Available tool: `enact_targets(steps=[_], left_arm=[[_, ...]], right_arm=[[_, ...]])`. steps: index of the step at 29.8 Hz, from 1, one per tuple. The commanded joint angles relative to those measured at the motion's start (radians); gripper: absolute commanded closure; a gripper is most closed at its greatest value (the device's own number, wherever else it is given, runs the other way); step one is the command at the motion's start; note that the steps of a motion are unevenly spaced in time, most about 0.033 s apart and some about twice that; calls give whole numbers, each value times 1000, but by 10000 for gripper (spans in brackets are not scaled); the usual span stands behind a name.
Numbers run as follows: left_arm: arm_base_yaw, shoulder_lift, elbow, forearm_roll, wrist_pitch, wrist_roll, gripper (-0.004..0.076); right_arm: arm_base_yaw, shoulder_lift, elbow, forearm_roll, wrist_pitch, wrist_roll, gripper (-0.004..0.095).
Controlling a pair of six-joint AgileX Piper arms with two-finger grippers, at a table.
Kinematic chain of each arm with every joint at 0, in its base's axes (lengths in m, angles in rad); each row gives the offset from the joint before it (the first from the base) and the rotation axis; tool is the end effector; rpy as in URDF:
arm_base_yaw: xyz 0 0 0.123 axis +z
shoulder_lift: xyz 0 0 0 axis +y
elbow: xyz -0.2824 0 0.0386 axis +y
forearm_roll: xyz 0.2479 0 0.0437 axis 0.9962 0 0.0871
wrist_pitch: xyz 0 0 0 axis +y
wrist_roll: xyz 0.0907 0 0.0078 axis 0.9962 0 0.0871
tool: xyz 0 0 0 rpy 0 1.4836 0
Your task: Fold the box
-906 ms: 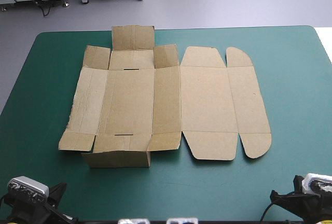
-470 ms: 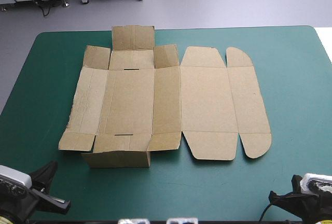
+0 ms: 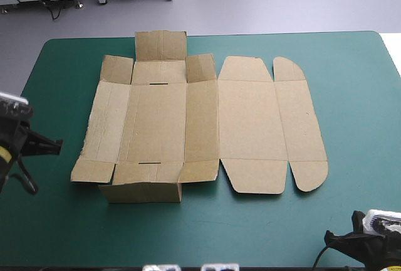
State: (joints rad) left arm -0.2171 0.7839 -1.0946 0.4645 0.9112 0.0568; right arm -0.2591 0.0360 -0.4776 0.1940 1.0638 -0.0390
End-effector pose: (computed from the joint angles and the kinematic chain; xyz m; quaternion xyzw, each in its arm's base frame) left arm 0.1302 0.0043 0.4293 0.1445 0.8283 0.1882 0.5076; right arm 0.0060 0.0143 0.2720 0.0939 0.8597 0.0226 0.5016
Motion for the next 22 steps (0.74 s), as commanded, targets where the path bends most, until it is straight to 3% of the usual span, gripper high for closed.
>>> enact_targets(steps=[1,5,10,18,22], left_arm=[[-4,151,-102,157,4,-57,733],[10,290,-161,184,40,-57,717],[184,421,-204,11,26,20,710],[652,556,-208,-789,38,358,710],[780,630,-208,-953,108,428,710]], right_arm=[[2,17,-21,11,-65,-9,921],[2,17,-21,11,-65,-9,921],[2,17,-21,11,-65,-11,921],[2,17,-21,11,-65,-6,921],[2,17,-21,11,-65,-6,921]])
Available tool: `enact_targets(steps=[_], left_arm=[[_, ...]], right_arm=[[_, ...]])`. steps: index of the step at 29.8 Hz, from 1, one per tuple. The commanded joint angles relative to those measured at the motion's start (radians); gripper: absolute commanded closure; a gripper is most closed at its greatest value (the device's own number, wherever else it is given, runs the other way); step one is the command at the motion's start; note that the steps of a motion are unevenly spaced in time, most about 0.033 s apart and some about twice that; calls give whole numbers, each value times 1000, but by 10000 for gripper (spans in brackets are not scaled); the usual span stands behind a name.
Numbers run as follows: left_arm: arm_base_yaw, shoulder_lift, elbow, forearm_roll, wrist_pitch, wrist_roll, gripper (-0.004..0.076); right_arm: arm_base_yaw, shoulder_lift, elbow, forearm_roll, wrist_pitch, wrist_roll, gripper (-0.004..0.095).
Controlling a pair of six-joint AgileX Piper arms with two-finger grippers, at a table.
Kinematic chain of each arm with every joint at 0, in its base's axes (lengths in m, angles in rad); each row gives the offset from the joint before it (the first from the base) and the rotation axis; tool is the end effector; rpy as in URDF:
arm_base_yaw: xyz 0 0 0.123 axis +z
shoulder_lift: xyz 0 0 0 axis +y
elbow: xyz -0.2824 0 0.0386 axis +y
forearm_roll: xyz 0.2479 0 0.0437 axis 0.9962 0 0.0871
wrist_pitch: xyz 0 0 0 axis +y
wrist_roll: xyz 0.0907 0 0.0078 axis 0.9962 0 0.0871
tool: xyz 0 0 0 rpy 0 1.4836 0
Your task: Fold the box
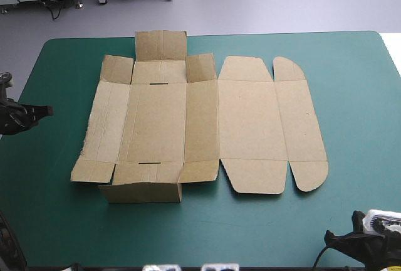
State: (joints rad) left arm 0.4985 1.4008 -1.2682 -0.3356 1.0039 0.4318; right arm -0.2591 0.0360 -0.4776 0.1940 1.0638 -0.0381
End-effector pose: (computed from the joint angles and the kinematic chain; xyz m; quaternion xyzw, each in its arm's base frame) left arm 0.2644 0.1151 0.3437 -0.0821 0.9504 -0.0283 0.2986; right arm 0.0060 0.0143 0.2720 0.0943 0.8596 0.0228 0.5016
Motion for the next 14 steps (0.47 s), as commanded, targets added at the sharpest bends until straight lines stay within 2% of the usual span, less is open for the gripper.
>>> enact_targets(steps=[1,6,11,14], left_arm=[[84,38,-35,-182,50,76,710],[134,188,-36,-420,289,211,710],[134,256,-36,-553,290,269,711],[134,264,-36,-532,256,298,711]], right_arm=[[2,17,-21,11,-65,-7,921],[2,17,-21,11,-65,-7,921],[2,17,-21,11,-63,-7,921],[2,17,-21,11,-63,-7,921]])
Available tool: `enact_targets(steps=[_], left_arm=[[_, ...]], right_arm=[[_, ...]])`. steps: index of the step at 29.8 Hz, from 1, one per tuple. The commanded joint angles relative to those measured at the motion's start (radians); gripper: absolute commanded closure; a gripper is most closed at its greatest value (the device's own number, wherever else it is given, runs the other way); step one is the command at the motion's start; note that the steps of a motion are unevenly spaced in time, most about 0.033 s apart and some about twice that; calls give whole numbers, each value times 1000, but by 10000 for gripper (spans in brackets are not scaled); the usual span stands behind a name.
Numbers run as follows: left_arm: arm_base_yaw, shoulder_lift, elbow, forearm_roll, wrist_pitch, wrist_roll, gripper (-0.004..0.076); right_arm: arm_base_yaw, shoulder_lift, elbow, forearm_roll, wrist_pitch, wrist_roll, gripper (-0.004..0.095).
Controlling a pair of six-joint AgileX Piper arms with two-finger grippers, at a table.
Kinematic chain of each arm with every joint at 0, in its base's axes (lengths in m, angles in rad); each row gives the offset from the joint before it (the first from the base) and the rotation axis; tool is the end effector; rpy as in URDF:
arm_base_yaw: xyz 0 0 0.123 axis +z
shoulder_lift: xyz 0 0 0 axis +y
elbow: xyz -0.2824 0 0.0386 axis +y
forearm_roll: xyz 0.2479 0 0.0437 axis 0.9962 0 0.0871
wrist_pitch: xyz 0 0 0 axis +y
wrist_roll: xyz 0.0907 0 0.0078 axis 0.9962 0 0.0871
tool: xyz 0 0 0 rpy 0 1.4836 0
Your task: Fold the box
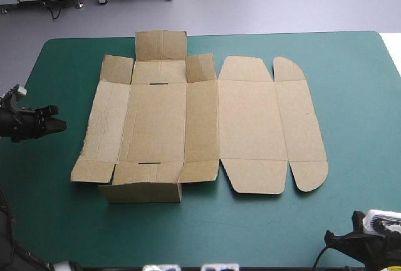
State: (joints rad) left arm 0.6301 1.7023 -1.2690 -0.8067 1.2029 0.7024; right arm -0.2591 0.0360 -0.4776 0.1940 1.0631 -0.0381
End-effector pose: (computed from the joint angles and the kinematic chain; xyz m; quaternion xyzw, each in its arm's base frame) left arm 0.3023 0.1445 0.2671 -0.1038 0.9241 -0.2829 0.2352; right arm 0.0060 0.0143 0.2720 0.0943 0.8594 0.0228 0.5019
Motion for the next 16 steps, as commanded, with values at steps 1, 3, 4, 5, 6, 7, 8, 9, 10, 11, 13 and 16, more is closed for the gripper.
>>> enact_targets(steps=[1,3,4,5,6,7,8,9,10,11,13,16], left_arm=[[3,-38,-35,-39,48,28,711],[3,-38,-35,15,49,28,711],[3,-38,-35,48,57,28,710],[3,-35,-35,75,70,28,710],[3,-30,-35,113,94,30,706],[3,-26,-35,134,94,30,700],[1,-25,-35,165,94,23,687],[1,-24,-35,192,94,21,664],[-3,-24,-35,207,94,21,643],[-3,-24,-35,205,94,23,610],[-3,-19,-35,180,94,23,524],[-3,-1,-35,126,94,11,378]], right_arm=[[2,17,-21,11,-63,-7,921],[2,17,-21,10,-63,-7,921],[2,17,-21,10,-63,-7,921],[2,17,-21,10,-63,-7,921],[2,17,-21,10,-63,-7,921],[2,17,-21,10,-63,-7,921],[2,17,-21,10,-63,-7,921],[2,17,-21,10,-63,-7,921],[2,17,-21,10,-63,-7,921],[2,17,-21,10,-63,-7,921],[2,17,-21,8,-61,-5,921],[2,17,-21,8,-59,-3,921]])
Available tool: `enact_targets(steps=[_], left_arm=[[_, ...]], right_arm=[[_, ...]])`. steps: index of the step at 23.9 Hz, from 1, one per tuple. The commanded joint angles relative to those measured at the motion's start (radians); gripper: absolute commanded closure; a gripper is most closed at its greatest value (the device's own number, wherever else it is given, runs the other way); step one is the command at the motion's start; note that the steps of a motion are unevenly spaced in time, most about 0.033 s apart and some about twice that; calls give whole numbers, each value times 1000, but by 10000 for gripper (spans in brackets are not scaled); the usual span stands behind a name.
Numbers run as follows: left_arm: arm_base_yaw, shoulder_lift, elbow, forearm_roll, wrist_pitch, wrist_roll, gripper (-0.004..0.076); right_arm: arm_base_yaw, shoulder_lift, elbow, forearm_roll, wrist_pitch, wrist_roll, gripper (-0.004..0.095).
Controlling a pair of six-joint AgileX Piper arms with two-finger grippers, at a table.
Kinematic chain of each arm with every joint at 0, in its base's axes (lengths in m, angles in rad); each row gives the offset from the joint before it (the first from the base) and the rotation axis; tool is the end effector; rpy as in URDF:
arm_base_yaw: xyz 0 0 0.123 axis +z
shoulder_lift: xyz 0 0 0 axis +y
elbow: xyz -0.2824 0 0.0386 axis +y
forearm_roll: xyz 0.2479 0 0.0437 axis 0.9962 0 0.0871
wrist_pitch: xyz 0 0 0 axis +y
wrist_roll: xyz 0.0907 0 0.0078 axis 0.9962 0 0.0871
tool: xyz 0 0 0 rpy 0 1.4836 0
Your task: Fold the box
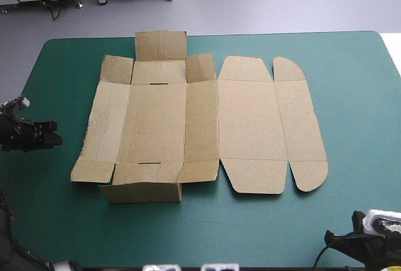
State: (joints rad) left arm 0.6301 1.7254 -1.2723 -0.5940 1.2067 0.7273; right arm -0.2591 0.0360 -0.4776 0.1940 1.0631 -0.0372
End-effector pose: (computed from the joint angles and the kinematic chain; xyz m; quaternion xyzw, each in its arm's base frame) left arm 0.2935 0.1551 0.2494 -0.0579 0.9602 -0.2133 0.1709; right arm 0.0060 0.0143 0.2720 0.0947 0.8594 0.0230 0.5019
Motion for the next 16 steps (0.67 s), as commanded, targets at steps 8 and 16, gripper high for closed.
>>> enact_targets(steps=[8,16], left_arm=[[-4,16,-32,-134,90,-58,277],[-101,89,-32,-174,90,-102,277]], right_arm=[[2,17,-21,8,-59,-4,921],[2,17,-21,6,-61,-4,921]])
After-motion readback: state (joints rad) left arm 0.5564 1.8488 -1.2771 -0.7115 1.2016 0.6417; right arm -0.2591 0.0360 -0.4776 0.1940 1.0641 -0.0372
